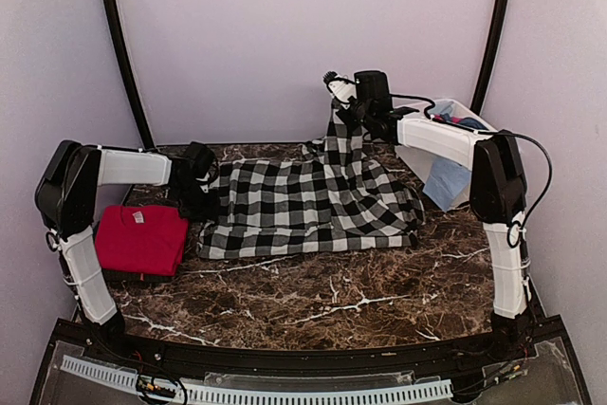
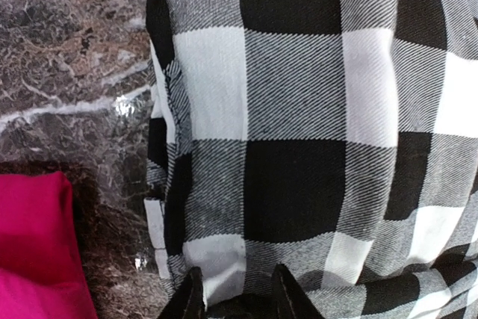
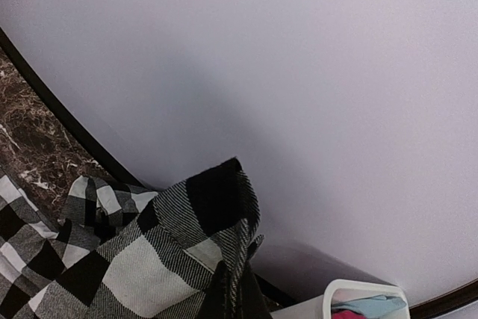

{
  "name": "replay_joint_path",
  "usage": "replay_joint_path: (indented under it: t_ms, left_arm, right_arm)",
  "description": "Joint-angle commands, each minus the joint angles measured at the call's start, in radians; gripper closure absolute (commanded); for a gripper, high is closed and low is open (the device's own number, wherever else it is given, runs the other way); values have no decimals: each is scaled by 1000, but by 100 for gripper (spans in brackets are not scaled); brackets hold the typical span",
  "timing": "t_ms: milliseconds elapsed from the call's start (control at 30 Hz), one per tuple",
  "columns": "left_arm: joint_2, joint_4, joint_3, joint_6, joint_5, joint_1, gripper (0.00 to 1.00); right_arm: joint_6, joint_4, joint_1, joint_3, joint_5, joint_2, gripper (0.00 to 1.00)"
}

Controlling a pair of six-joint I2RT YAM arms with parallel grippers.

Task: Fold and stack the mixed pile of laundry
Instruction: Fold the flattened shirt at the center of the board.

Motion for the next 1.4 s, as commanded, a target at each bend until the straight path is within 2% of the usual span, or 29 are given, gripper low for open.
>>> replay_joint_path:
  t_ms: [0, 333, 400, 467, 567, 733, 1067, 1367]
  left_arm:
    - [22, -37, -13, 10, -37, -24, 69]
    - [12, -57, -33, -20, -94, -71, 77]
    - [-15, -77, -31, -30, -125, -80, 77]
    - [-50, -104, -26, -41, -152, -90, 71]
    - [-101, -129, -18, -56, -196, -102, 69]
    - [-134, -145, -14, -64, -186, -104, 70]
    - [-71, -85, -57, -86, -141, -106, 71]
    - [14, -29, -63, -90, -108, -106, 77]
  right_arm:
    - [10, 34, 3, 13, 5, -46, 100]
    - [13, 31, 3, 12, 7, -45, 100]
    - [15, 29, 3, 12, 3, -45, 100]
    - [18, 28, 3, 14, 2, -44, 100]
    - [24, 20, 3, 18, -2, -45, 100]
    - [23, 22, 3, 17, 1, -45, 100]
    - [20, 26, 3, 11, 1, -45, 100]
    - [15, 29, 3, 8, 5, -46, 100]
